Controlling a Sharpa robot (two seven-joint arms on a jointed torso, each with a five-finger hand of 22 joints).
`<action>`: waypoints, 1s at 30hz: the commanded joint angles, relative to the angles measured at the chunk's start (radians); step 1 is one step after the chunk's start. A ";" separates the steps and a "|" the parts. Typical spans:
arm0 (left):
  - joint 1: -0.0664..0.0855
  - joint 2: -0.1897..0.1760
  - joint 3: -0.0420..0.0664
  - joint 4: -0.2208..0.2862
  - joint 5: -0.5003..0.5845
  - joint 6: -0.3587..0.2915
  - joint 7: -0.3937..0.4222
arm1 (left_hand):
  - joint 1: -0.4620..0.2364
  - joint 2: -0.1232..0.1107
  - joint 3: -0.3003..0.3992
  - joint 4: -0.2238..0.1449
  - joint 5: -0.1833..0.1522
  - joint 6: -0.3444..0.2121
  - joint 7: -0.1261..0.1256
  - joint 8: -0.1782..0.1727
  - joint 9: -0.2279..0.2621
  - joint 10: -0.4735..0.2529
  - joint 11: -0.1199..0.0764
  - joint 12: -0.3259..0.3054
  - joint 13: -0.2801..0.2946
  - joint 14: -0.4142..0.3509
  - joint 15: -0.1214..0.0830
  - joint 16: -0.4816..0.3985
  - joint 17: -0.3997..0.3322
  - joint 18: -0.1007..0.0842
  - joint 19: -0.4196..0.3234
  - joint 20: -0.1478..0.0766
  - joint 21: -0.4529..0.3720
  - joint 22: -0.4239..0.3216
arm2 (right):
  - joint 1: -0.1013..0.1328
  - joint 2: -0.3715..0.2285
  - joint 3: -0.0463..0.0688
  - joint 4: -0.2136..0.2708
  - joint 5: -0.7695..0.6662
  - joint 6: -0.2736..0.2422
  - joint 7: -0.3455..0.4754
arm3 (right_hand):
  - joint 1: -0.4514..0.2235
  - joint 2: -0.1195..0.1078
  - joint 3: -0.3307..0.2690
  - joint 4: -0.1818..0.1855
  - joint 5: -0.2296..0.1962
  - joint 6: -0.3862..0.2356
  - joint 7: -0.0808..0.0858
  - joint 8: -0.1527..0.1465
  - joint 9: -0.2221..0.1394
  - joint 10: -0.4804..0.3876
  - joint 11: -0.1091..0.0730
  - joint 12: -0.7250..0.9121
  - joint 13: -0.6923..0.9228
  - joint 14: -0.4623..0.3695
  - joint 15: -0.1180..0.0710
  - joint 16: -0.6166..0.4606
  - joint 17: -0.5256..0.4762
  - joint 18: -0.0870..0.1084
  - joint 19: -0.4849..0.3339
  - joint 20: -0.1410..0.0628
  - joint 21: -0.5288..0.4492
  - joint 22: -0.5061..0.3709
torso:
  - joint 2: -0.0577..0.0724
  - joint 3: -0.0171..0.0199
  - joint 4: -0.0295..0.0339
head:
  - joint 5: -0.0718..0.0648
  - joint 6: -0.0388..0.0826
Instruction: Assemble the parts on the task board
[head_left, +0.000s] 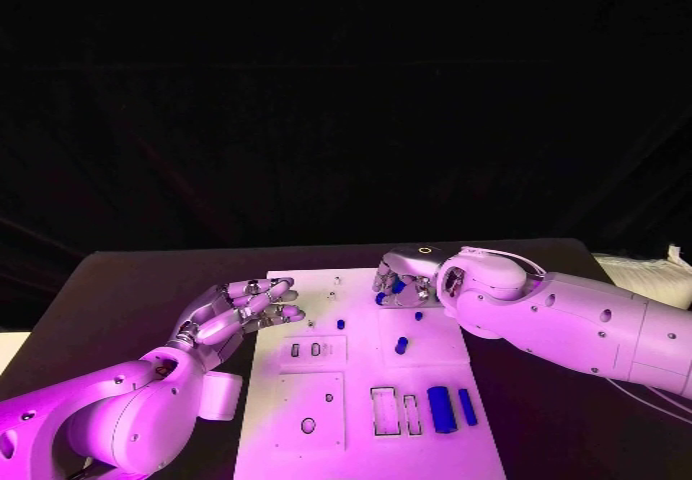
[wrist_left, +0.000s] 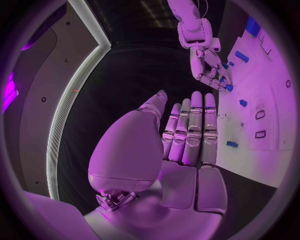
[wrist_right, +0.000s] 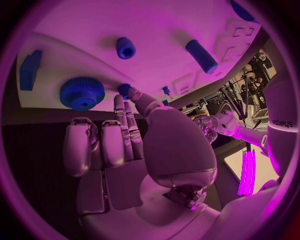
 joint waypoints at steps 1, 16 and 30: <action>0.002 0.000 0.001 0.005 0.002 0.025 -0.002 | -0.011 -0.003 0.006 -0.003 -0.006 -0.001 0.006 -0.007 -0.001 -0.003 0.005 -0.003 -0.002 0.006 0.004 -0.004 0.001 0.012 0.006 0.001 -0.004 -0.002 | 0.001 0.004 0.000 -0.003 -0.029 0.036 -0.014 | -0.002 -0.010 0.002 0.008 -0.004 0.002 0.006 -0.004 0.001 -0.005 0.000 -0.004 -0.001 0.046 0.005 0.005 0.003 -0.010 0.000 0.006 0.007 0.003 | 0.004 -0.0013 0.0031 | 0.000 0.000; 0.002 -0.004 0.001 0.007 0.002 0.028 -0.007 | -0.011 -0.003 0.007 -0.004 -0.005 -0.003 0.007 -0.009 -0.001 -0.005 0.006 -0.006 -0.002 0.005 0.005 -0.006 0.001 0.012 0.006 0.001 -0.005 -0.002 | 0.001 0.015 0.000 -0.013 -0.036 0.067 -0.019 | 0.012 0.007 0.029 0.028 -0.001 0.016 0.003 0.000 0.004 0.004 -0.002 -0.001 0.001 0.046 0.004 0.017 0.013 -0.012 -0.001 0.008 0.024 0.024 | 0.012 -0.0028 0.0060 | -0.002 0.000; 0.002 -0.003 0.001 0.003 0.002 0.029 -0.011 | -0.011 -0.002 0.008 -0.005 -0.005 -0.004 0.008 -0.011 -0.001 -0.006 0.007 -0.009 -0.002 0.005 0.005 -0.007 0.002 0.012 0.005 0.002 -0.006 -0.003 | 0.001 0.020 0.000 -0.019 -0.038 0.023 -0.017 | 0.008 0.030 0.050 0.066 -0.004 0.056 -0.008 0.008 0.014 0.040 -0.014 0.002 0.005 0.044 -0.005 0.023 0.014 -0.016 0.003 0.002 0.045 0.053 | 0.015 -0.0049 0.0078 | -0.003 0.000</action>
